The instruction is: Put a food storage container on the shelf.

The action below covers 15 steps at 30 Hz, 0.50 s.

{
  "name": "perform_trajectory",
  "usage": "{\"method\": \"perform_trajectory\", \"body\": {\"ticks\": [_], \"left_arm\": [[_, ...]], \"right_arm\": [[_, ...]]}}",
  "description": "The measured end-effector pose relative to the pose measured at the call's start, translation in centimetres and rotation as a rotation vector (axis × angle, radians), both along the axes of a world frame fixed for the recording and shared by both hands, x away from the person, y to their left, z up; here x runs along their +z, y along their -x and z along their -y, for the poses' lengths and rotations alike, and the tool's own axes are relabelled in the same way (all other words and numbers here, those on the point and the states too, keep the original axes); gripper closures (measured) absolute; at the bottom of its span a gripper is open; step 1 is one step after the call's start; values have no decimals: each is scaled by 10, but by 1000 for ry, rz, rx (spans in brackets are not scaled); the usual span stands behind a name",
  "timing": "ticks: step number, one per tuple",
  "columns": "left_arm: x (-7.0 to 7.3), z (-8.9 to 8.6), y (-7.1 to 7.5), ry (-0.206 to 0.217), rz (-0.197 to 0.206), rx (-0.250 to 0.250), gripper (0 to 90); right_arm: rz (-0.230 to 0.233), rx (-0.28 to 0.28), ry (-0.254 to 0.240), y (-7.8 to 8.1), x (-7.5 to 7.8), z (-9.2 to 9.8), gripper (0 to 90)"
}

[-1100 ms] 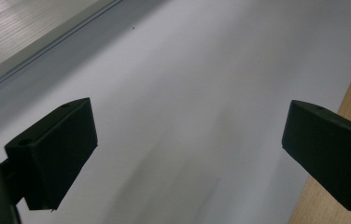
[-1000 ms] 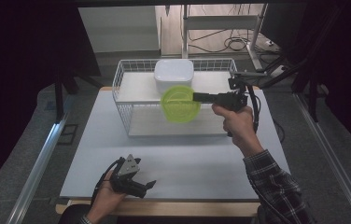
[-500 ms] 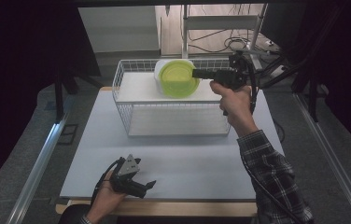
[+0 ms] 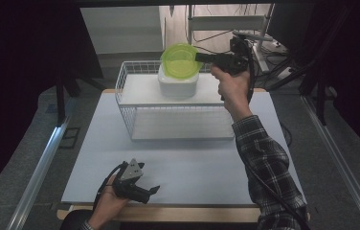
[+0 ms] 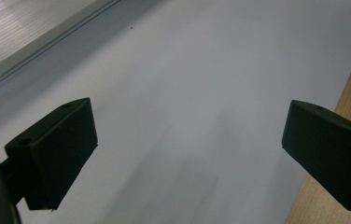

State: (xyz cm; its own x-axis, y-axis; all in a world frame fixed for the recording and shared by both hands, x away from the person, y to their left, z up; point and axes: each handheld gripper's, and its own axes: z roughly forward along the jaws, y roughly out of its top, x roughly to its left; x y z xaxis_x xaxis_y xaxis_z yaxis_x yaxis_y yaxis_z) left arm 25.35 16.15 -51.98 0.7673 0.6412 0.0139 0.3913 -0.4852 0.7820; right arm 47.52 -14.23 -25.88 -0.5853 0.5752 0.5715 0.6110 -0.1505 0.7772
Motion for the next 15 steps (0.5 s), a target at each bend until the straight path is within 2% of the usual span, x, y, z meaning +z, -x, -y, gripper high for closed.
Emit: {"method": "perform_trajectory", "body": {"ticks": [8,12,15], "left_arm": [[0,0,0,0,-2,-4,31],[0,0,0,-2,-4,-7,31],[-1,1,0,-5,-5,-11,31]], "right_arm": [[-31,-42,20,-13,-3,-13,811],[-54,-57,10,-17,-4,-13,797],[-44,-94,67,-17,-3,-16,770]]}}
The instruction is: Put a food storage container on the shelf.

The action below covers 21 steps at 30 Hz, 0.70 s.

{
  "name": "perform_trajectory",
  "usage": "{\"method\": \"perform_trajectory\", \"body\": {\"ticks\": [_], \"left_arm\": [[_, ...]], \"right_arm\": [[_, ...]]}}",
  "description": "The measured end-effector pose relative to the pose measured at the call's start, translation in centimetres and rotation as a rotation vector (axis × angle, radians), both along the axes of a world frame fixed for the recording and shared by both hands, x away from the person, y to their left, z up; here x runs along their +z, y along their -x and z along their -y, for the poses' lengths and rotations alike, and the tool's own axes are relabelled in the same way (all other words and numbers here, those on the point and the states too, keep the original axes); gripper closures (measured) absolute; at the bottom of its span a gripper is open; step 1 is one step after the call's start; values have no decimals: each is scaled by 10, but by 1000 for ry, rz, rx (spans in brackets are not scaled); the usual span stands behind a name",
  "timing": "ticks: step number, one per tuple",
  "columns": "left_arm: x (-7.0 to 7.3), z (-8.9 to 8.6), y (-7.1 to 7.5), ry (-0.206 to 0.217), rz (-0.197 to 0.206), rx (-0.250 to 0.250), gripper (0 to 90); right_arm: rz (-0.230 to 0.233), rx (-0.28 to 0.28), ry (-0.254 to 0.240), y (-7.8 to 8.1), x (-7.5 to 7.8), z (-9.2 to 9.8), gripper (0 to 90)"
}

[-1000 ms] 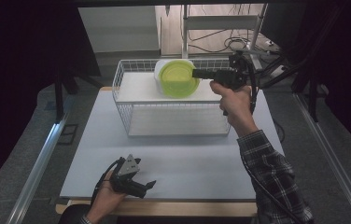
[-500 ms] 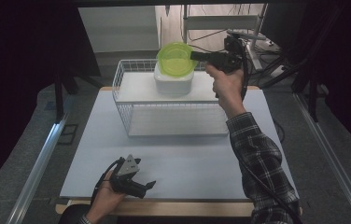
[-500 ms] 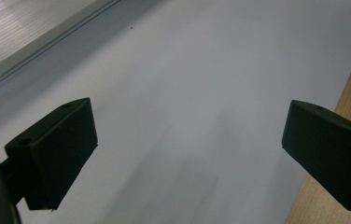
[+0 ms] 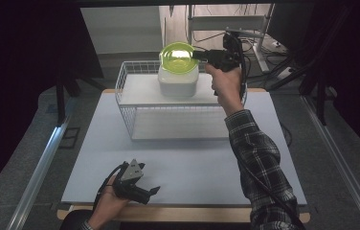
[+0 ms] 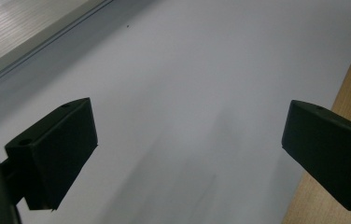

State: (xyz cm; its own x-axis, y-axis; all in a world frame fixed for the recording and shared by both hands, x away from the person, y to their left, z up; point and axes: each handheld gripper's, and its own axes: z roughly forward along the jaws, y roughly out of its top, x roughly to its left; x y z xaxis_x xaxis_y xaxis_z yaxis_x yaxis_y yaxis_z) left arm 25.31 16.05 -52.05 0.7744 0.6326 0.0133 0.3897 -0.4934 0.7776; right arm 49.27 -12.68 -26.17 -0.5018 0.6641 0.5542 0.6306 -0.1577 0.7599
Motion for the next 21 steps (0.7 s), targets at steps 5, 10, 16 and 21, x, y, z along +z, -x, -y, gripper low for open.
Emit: {"method": "perform_trajectory", "body": {"ticks": [5,10,16,21], "left_arm": [[0,0,0,-1,-3,-2,31],[-1,1,0,-6,-4,-6,32],[-1,1,0,-8,-4,-7,32],[-1,1,0,-7,-4,-5,32]], "right_arm": [[15,-35,39,-1,1,-4,729],[1,-25,37,-4,-2,-6,682],[13,-15,37,-3,-2,-7,574],[52,12,49,-2,-2,-5,360]]}}
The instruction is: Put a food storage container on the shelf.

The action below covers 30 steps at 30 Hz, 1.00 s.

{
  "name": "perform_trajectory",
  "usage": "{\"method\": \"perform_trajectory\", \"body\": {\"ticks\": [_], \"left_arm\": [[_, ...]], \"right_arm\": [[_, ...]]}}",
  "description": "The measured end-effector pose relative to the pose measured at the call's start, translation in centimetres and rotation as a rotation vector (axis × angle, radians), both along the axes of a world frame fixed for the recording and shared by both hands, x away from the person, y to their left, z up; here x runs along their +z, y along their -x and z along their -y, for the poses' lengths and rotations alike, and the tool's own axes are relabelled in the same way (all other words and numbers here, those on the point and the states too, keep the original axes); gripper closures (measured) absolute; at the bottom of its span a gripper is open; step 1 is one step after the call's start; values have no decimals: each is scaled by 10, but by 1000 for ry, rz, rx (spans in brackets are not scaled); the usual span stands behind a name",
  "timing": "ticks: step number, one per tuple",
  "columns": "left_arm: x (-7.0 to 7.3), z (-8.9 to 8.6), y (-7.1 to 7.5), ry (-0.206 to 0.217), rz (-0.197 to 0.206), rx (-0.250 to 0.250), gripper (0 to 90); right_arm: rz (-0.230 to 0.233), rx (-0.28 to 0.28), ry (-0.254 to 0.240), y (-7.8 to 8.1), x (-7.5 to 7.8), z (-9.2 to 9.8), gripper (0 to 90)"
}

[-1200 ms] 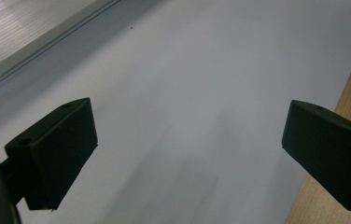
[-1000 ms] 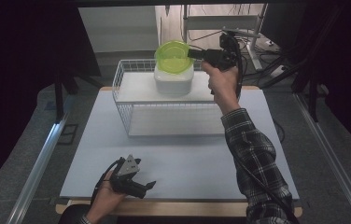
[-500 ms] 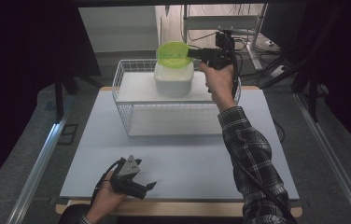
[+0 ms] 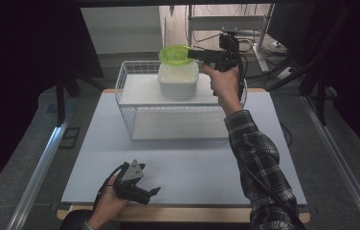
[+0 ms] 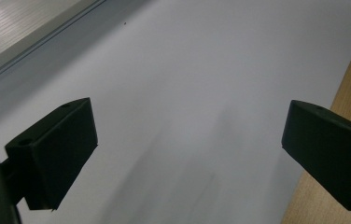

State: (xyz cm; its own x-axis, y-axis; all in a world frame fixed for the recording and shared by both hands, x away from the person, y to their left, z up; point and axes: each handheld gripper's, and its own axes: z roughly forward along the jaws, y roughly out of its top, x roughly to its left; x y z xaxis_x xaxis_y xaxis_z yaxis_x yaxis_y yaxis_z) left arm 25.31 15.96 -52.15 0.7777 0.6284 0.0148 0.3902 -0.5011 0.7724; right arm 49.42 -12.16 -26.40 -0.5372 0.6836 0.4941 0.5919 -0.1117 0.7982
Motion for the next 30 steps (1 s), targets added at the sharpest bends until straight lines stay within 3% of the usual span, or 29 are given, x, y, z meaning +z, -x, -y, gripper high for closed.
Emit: {"method": "perform_trajectory", "body": {"ticks": [4,9,15,30], "left_arm": [[0,0,0,0,0,1,32],[0,0,0,0,1,3,32],[-1,0,0,2,0,5,32],[-1,1,0,5,-1,7,31]], "right_arm": [[20,27,4,3,-5,6,239],[42,76,29,11,-14,14,172],[77,110,48,26,-26,21,126],[140,183,187,63,-62,24,64]]}}
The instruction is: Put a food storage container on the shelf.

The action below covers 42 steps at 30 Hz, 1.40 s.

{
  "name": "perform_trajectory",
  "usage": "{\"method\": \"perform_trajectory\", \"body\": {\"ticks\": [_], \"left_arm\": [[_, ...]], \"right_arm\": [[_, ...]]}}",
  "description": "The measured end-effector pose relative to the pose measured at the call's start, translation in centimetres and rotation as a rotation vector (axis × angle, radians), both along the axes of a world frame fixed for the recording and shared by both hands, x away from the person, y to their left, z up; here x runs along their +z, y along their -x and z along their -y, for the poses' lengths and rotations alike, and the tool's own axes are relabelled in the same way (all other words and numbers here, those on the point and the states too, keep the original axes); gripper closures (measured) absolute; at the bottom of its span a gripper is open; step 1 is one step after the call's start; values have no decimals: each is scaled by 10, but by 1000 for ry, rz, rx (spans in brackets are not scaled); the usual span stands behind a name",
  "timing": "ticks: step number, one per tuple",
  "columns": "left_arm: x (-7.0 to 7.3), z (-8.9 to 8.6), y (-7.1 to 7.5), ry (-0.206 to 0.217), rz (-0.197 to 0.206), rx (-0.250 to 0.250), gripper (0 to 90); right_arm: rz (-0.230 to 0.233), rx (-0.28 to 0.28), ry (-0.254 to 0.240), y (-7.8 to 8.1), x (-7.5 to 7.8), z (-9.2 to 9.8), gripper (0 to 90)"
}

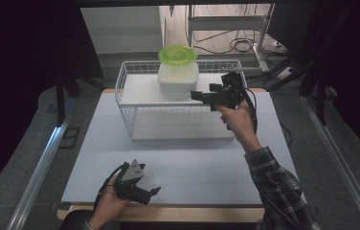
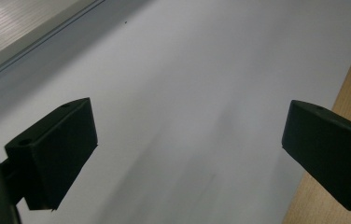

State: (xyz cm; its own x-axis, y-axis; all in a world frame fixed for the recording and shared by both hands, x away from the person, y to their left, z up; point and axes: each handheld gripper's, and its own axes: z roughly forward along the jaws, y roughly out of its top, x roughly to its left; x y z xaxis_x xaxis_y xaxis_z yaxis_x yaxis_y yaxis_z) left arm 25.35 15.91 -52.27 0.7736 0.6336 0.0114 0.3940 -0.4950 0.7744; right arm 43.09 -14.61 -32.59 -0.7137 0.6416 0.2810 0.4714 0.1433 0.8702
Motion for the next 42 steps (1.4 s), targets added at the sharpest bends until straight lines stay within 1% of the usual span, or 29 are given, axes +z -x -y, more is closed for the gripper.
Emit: {"method": "perform_trajectory", "body": {"ticks": [4,6,7,11,15,18,20,24,27,30,32,37,42], "left_arm": [[0,0,0,1,-2,2,31],[0,0,0,2,-1,1,31],[0,0,0,-4,1,-1,31],[0,0,0,-2,0,0,31],[0,0,-1,-1,-1,1,31],[0,0,0,2,-2,1,31],[0,0,0,0,-3,-1,31],[-1,0,-1,-6,-4,-2,31],[-1,1,-1,-4,-7,-2,31],[-1,0,-1,-5,-7,-3,31],[-2,1,-1,-2,-8,-2,31],[-2,0,-1,2,-9,-2,31],[-2,-2,-2,5,-15,3,31]], "right_arm": [[25,16,45,11,-9,0,57],[33,27,59,16,-14,-1,55],[32,31,62,19,-17,-1,54],[28,52,69,28,-28,0,49],[38,67,89,35,-37,2,45],[41,75,92,40,-43,4,45],[47,72,93,42,-48,6,45],[41,72,101,46,-56,9,43],[54,71,104,49,-61,12,43],[73,71,135,52,-66,15,43],[88,62,147,54,-69,16,43],[92,64,184,61,-79,18,39],[84,67,196,69,-91,21,9]]}}
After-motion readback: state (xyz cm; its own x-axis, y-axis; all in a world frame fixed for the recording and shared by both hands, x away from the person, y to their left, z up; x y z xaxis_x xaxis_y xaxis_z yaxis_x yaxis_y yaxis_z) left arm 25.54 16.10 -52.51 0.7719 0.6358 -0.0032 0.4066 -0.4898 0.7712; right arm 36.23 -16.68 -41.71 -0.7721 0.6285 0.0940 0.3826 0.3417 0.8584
